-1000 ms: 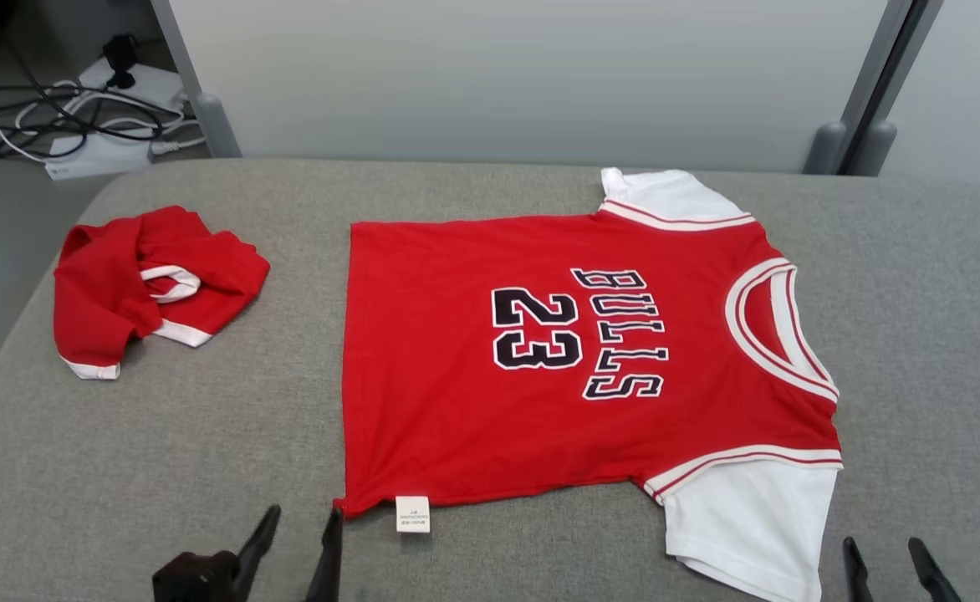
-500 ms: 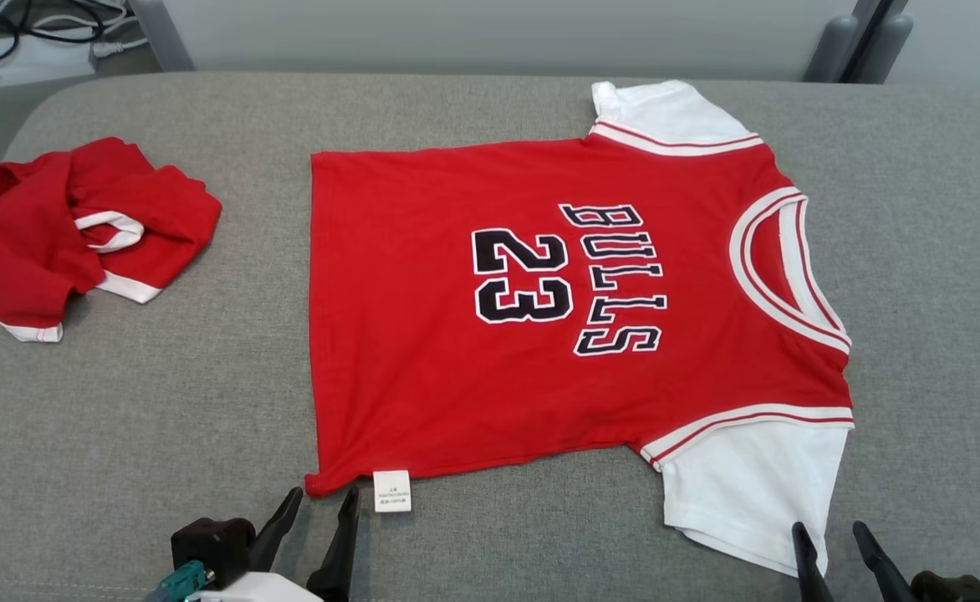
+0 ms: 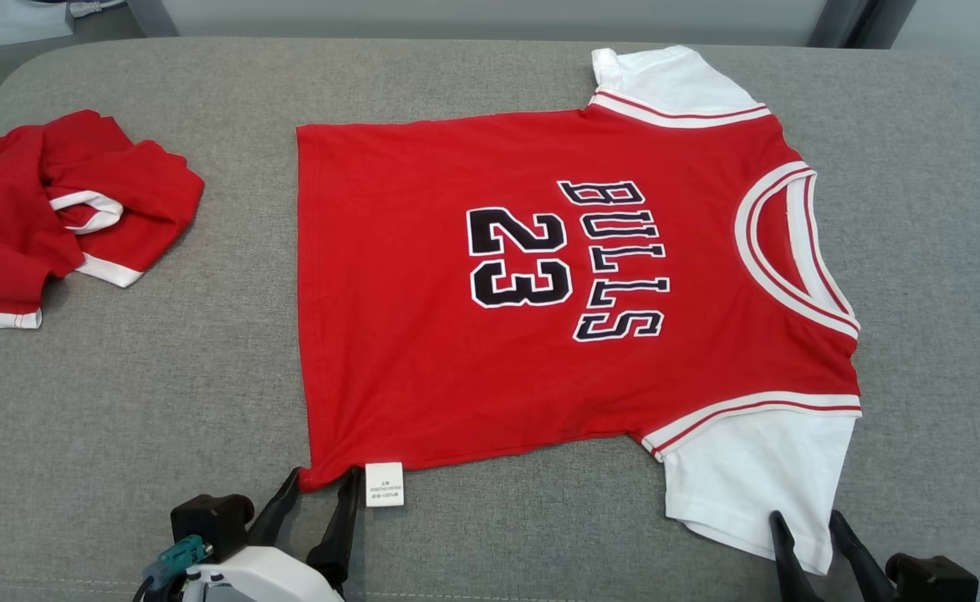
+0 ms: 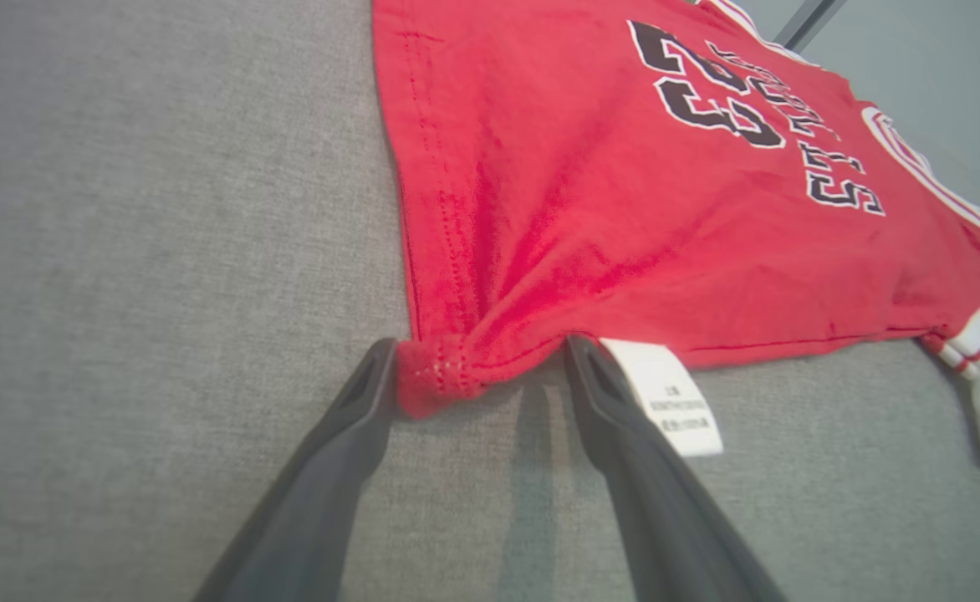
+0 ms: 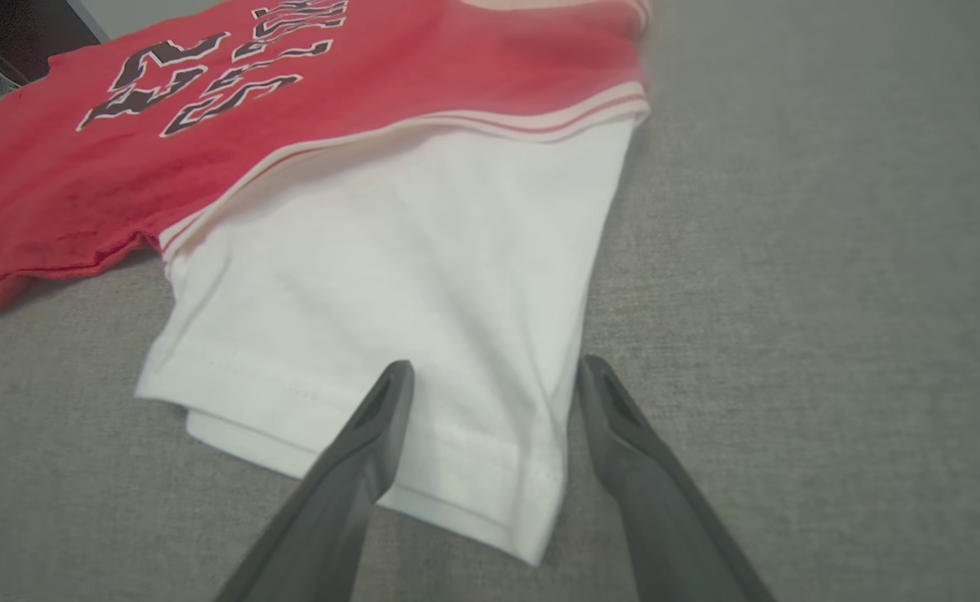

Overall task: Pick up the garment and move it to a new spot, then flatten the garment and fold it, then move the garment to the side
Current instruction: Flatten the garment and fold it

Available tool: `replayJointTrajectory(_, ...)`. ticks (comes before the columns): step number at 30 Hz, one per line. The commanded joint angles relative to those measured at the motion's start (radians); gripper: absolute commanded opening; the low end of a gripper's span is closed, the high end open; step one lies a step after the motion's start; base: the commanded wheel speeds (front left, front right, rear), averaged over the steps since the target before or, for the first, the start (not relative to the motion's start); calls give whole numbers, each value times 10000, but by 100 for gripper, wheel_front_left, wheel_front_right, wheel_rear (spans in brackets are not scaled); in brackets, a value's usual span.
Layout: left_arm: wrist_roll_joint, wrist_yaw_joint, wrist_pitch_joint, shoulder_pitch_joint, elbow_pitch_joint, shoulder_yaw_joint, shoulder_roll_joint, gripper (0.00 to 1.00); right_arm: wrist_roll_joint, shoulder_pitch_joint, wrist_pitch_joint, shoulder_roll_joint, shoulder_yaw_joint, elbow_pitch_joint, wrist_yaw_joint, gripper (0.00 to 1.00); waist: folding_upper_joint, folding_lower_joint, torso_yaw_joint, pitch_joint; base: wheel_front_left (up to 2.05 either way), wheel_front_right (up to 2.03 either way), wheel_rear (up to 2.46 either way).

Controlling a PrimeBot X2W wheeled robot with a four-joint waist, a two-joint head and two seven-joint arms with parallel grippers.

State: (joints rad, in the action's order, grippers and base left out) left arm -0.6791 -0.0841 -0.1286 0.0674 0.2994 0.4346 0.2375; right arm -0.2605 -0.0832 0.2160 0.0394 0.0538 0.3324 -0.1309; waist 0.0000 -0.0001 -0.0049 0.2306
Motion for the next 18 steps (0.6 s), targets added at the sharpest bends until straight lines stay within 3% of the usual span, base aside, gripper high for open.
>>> replayJointTrajectory(1,-42,105,-126,451,-102,-315,114,100,-127,215,132,124,329,-94,2,100,0,1,10,17,0,0,0)
replayJointTrajectory(2,-97,170,-113,475,-38,-301,84,95,-136,223,103,124,390,-44,2,92,0,1,12,23,0,0,0)
replayJointTrajectory(3,-84,200,-140,507,13,-280,83,47,-163,220,90,123,439,-4,2,38,0,1,19,24,0,0,0)
replayJointTrajectory(4,-104,234,-167,523,56,-273,63,7,-205,211,83,123,469,26,2,0,0,1,21,26,0,0,0)
replayJointTrajectory(5,-134,271,-128,537,114,-247,51,0,-234,207,90,122,484,41,2,0,0,1,22,24,0,0,0)
replayJointTrajectory(10,-174,300,-268,519,55,-245,32,0,-509,-34,190,167,443,-242,2,0,0,1,71,102,0,0,0)
replayJointTrajectory(18,-242,-113,-176,-233,-514,-360,272,0,-636,-1224,143,264,149,-1296,2,0,0,1,84,213,0,0,0)
